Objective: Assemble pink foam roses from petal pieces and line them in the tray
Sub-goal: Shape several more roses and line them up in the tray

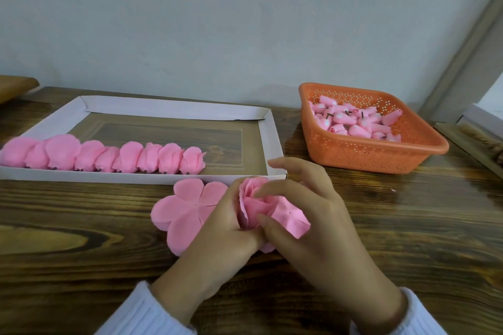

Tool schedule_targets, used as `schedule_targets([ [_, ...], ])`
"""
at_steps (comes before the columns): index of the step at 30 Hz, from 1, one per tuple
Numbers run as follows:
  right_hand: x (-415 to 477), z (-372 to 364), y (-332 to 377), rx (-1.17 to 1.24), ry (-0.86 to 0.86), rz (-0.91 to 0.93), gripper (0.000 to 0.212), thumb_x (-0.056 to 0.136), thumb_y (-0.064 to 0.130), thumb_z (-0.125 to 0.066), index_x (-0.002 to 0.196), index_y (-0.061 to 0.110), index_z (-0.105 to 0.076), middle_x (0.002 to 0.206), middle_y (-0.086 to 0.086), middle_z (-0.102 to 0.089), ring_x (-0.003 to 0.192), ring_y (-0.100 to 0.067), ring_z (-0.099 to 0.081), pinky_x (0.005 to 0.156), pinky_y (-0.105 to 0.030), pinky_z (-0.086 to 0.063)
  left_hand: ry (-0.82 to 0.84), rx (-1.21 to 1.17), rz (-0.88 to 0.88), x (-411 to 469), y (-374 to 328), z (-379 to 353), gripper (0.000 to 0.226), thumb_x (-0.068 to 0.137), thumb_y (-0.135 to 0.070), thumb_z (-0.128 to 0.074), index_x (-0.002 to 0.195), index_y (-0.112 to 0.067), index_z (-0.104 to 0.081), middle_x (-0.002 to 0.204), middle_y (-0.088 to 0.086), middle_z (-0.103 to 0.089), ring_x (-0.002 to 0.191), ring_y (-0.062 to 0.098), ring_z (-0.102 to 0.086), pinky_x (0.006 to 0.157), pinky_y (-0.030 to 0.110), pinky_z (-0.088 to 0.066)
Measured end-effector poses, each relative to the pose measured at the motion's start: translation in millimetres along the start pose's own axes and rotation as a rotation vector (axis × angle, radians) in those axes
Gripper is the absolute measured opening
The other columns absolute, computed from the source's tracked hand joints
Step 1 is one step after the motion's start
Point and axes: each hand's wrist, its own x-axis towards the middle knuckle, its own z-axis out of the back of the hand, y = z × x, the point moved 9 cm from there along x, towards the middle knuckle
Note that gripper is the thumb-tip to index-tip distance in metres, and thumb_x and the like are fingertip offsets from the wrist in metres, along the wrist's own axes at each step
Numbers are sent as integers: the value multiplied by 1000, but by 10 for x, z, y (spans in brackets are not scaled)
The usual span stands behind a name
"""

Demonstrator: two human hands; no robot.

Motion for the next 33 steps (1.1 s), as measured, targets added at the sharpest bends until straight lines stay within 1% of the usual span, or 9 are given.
schedule_targets([
  [5, -13, -2, 12, -23, -8, 20, 14, 81, 32, -60, 92, 27, -67, 130, 13, -44, 124, -13, -45, 96, -24, -43, 13, -46, 10, -3, 20, -9, 60, 76, 16, -63, 118, -27, -56, 98, -2, -72, 91, 14, -70, 73, 28, -59],
  [9, -8, 18, 37, -95, -38, 65, 13, 79, 16, -68, 90, 21, -70, 129, 1, -49, 120, -15, -44, 95, -21, -38, 29, -69, 22, -7, 29, -25, 60, 77, 17, -60, 116, -29, -57, 96, -6, -72, 89, 11, -70, 68, 18, -55],
  [13, -4, 14, 53, -123, -43, 81, 19, 73, 6, -70, 88, 19, -72, 128, -3, -52, 119, -16, -44, 96, -19, -37, 79, -150, 51, -17, 23, -75, 58, 78, 18, -58, 120, -23, -56, 99, 3, -72, 93, 20, -70, 73, 27, -58],
  [18, -6, -6, 25, -85, -2, 37, 20, 68, 4, -64, 80, 19, -67, 128, 0, -51, 122, -15, -44, 97, -17, -35, 159, -279, 107, -35, -1, -151, 66, 64, 13, -57, 123, -15, -56, 108, 18, -67, 106, 36, -63, 92, 53, -50],
  [21, -15, -50, -4, -60, 57, -14, 19, 70, 19, -58, 86, 22, -69, 131, 3, -50, 124, -14, -43, 98, -17, -34, 225, -382, 149, -56, 10, -206, 73, 55, 15, -44, 120, -15, -58, 108, 23, -65, 102, 36, -62, 84, 49, -48],
  [23, -15, -72, -22, -79, 78, -29, 20, 71, 21, -63, 89, 24, -72, 132, 3, -50, 124, -15, -42, 98, -18, -35, 263, -424, 163, -67, 2, -239, 75, 50, 14, -41, 118, -13, -59, 105, 27, -62, 98, 35, -58, 79, 44, -44],
  [27, -7, -77, -48, -16, 98, -63, 18, 72, 18, -67, 86, 28, -74, 132, 6, -49, 128, -14, -41, 98, -19, -36, 275, -642, 212, -67, 2, -266, 68, 51, 11, -38, 114, -1, -62, 98, 22, -63, 98, 36, -54, 85, 46, -36],
  [30, -6, -55, -51, 68, 101, -84, 17, 72, 15, -68, 83, 27, -73, 131, 8, -49, 128, -12, -42, 97, -20, -38, 245, -813, 259, -48, 16, -252, 52, 58, 6, -40, 101, -3, -67, 99, 20, -60, 100, 34, -44, 88, 47, -29],
  [33, 2, -41, -50, 105, 98, -99, 14, 72, 15, -69, 81, 26, -73, 131, 10, -49, 127, -10, -43, 97, -17, -37, 220, -843, 301, -43, 49, -236, 63, 58, 3, -48, 120, 1, -59, 108, 22, -53, 102, 34, -37, 89, 47, -27],
])
